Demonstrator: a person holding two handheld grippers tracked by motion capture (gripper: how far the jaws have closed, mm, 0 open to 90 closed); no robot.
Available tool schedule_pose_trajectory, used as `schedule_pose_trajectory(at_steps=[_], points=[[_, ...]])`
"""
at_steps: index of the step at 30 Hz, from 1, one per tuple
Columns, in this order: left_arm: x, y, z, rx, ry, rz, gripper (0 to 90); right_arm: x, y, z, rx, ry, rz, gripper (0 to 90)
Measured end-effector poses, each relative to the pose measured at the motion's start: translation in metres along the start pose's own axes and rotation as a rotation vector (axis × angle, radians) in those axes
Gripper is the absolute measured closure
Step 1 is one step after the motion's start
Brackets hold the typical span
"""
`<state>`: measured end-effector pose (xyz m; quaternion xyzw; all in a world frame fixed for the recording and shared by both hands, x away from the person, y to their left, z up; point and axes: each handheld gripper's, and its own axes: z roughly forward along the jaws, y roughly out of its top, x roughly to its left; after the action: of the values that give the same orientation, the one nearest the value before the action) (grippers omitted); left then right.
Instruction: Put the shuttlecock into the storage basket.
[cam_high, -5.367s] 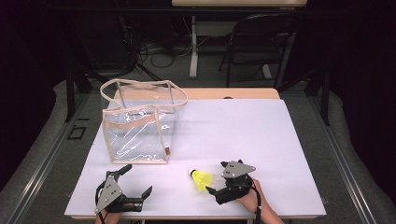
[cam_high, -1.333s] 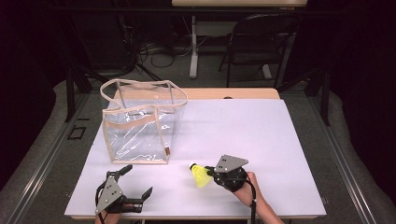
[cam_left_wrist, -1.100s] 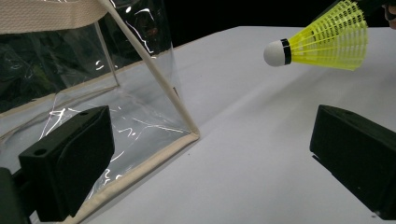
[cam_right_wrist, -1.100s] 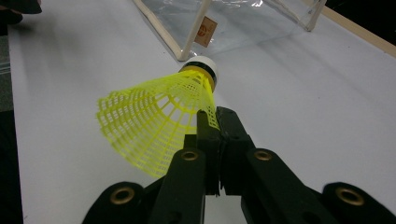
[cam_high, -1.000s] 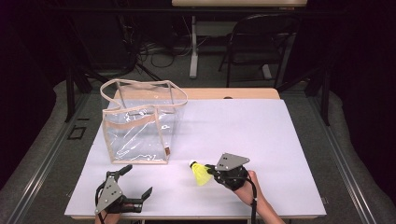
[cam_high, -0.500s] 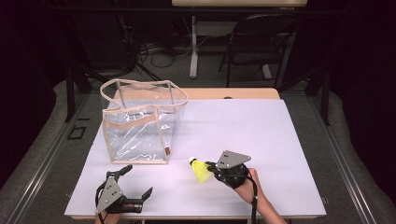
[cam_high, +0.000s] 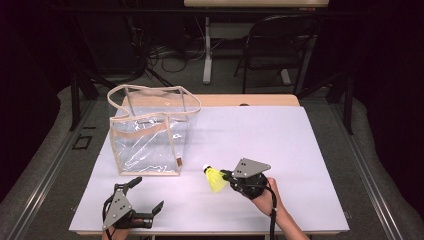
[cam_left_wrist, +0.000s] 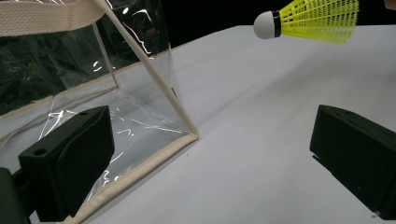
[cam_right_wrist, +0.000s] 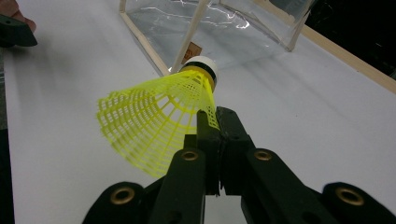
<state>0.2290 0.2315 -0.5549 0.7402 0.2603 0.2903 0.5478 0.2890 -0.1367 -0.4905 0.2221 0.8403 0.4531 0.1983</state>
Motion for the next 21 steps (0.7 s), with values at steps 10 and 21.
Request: schedule_pose_trajectory(at_steps=[10,21], points=[[-0.0001,0.0000,-0.0001,-0.002,0.000,-0.002,0.0,-0.0044,0.0041,0.0000,-0.009,-0.010,0.003,89.1],[-0.0004,0.0001,0.0003,0.000,0.001,0.000,0.0,-0.0091,0.0093,0.0002,-0.011,-0.030,0.009,89.2]])
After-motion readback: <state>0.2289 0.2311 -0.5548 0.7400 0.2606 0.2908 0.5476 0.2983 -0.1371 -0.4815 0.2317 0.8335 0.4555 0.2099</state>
